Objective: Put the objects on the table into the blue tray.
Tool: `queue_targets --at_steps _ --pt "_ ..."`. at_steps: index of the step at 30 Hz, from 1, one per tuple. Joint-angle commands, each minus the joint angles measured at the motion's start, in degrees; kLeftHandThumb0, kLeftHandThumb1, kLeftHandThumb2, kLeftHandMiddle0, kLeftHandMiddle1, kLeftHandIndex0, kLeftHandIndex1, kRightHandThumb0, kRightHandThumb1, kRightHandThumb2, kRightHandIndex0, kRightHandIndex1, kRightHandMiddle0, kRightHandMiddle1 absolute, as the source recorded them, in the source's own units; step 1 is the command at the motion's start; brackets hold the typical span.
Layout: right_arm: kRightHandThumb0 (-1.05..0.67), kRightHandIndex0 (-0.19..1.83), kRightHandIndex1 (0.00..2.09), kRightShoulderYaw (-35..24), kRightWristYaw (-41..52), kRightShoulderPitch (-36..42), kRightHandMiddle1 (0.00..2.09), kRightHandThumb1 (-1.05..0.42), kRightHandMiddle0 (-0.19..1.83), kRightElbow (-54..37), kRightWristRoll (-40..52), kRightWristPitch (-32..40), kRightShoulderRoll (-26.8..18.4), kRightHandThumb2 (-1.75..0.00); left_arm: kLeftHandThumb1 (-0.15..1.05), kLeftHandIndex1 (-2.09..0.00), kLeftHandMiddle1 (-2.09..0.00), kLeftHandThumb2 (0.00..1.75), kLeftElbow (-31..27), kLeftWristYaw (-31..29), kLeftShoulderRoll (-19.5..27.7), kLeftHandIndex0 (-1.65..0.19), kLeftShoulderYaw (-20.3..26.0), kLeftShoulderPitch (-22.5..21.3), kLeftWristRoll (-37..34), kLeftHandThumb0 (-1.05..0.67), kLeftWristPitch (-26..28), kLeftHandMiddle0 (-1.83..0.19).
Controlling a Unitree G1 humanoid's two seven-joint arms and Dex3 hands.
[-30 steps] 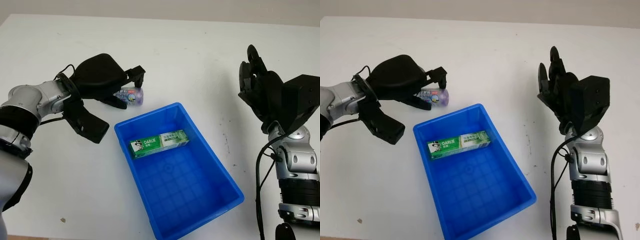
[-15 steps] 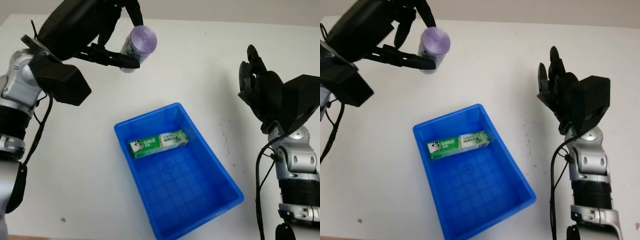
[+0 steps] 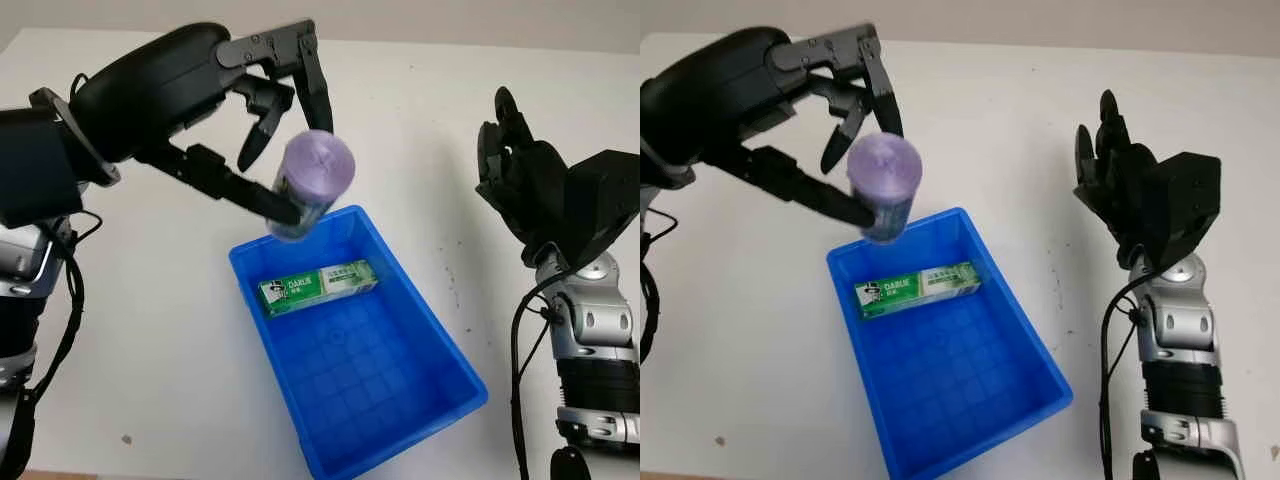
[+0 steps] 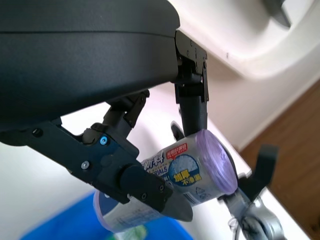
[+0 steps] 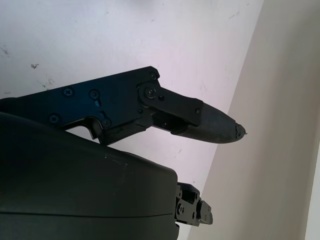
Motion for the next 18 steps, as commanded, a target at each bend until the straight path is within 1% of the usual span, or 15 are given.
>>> queue_targets --at_steps 1,2,3,4,5,6,7,8,9,10,12,13,15,17,18 --pt "-0.69 -0.19 0.00 0.0 -0.3 0.1 0.00 -1.05 -0.19 -0.9 0.0 -0.1 0.3 -0.72 1.05 -1.43 -1.95 0.18 -3.2 -1.9 0.8 -0.42 0.2 1.0 -0.5 -0.40 1.9 -0.62" --pt "-0.69 -0.19 0.00 0.0 -0.4 0.1 0.00 -1.05 -0.19 -0.9 0.0 -0.2 0.4 -0.72 1.05 -1.43 -1.93 0.19 -3.7 -3.3 0.8 -0.44 -0.1 1.2 -0.5 -0.43 2.4 -0.63" --pt "-0.69 -0.19 0.00 0.1 -0.4 0.0 0.00 -1.05 -0.19 -0.9 0.0 -0.2 0.5 -0.72 1.05 -1.41 -1.90 0.20 -3.8 -5.1 1.0 -0.41 -0.6 1.2 -0.6 -0.42 2.9 -0.60" --pt "-0.69 -0.19 0.00 0.1 -0.5 0.0 0.00 -1.05 -0.19 -0.9 0.0 -0.3 0.6 -0.72 1.05 -1.32 -1.79 0.23 -3.7 -7.1 1.2 -0.32 -1.1 1.1 -0.6 -0.41 3.6 -0.50" --pt "-0.68 -0.19 0.00 0.2 -0.5 0.1 0.00 -1.05 -0.19 -0.9 -0.1 -0.5 0.6 -0.72 1.05 -1.19 -1.63 0.24 -2.9 -8.9 1.0 -0.27 -1.5 1.0 -0.7 -0.42 3.3 -0.45" --pt "-0.68 -0.19 0.00 0.2 -0.5 0.1 0.00 -1.05 -0.19 -0.9 -0.1 -0.4 0.7 -0.73 1.05 -0.98 -1.36 0.23 -2.1 -10.8 0.8 -0.25 -1.8 0.8 -0.9 -0.43 3.6 -0.46" --pt "-0.68 -0.19 0.00 0.2 -0.6 0.1 0.00 -1.05 -0.19 -0.9 -0.2 -0.5 0.7 -0.73 1.05 -0.62 -0.80 0.21 -1.0 -12.5 0.4 -0.23 -2.0 0.6 -1.3 -0.44 3.6 -0.46" --pt "-0.68 -0.19 0.00 0.3 -0.7 0.2 0.00 -1.05 -0.19 -0.9 -0.3 -0.4 0.7 -0.73 1.05 -0.41 -0.46 0.20 -0.1 -13.7 0.1 -0.23 -2.1 0.5 -1.5 -0.44 3.7 -0.47" --pt "-0.68 -0.19 0.00 0.3 -0.8 0.2 0.00 -1.05 -0.19 -1.0 -0.3 -0.4 0.7 -0.73 1.05 -0.27 -0.26 0.17 0.6 -14.5 -0.3 -0.20 -2.0 0.5 -1.4 -0.45 3.2 -0.42" --pt "-0.68 -0.19 0.00 0.3 -0.8 0.3 0.00 -1.05 -0.19 -1.1 -0.3 -0.4 0.7 -0.73 1.04 -0.16 -0.11 0.13 1.3 -14.9 -0.7 -0.16 -1.9 0.5 -0.9 -0.43 2.3 -0.33" --pt "-0.68 -0.19 0.00 0.2 -0.8 0.4 0.00 -1.05 -0.19 -1.1 -0.2 -0.4 0.7 -0.73 1.04 -0.08 -0.04 0.09 2.9 -15.8 -1.3 -0.11 -1.7 0.1 -0.1 -0.38 0.0 -0.22" --pt "-0.68 -0.19 0.00 0.3 -0.7 0.5 0.00 -1.05 -0.19 -1.2 -0.2 -0.5 0.6 -0.72 1.05 -0.05 -0.02 0.11 3.4 -16.2 -1.3 -0.07 -1.7 -0.2 0.4 -0.30 -0.8 -0.11" --pt "-0.68 -0.19 0.00 0.3 -0.8 0.5 0.00 -1.05 -0.19 -1.2 -0.3 -0.5 0.6 -0.73 1.05 -0.04 -0.02 0.12 4.2 -16.3 -1.5 -0.04 -1.5 -0.6 1.1 -0.23 -1.6 -0.02" --pt "-0.69 -0.19 0.00 0.3 -0.8 0.5 0.00 -1.05 -0.19 -1.0 -0.3 -0.8 0.6 -0.73 1.04 -0.02 -0.02 0.18 4.9 -15.4 -2.2 0.04 -0.9 -0.9 1.4 -0.13 -1.6 0.11" --pt "-0.69 -0.19 0.00 0.2 -0.7 0.5 0.00 -1.05 -0.19 -0.9 -0.3 -1.0 0.6 -0.73 0.98 -0.03 -0.03 0.32 5.7 -14.7 -3.0 0.08 -0.4 -1.0 1.1 -0.11 -1.7 0.15"
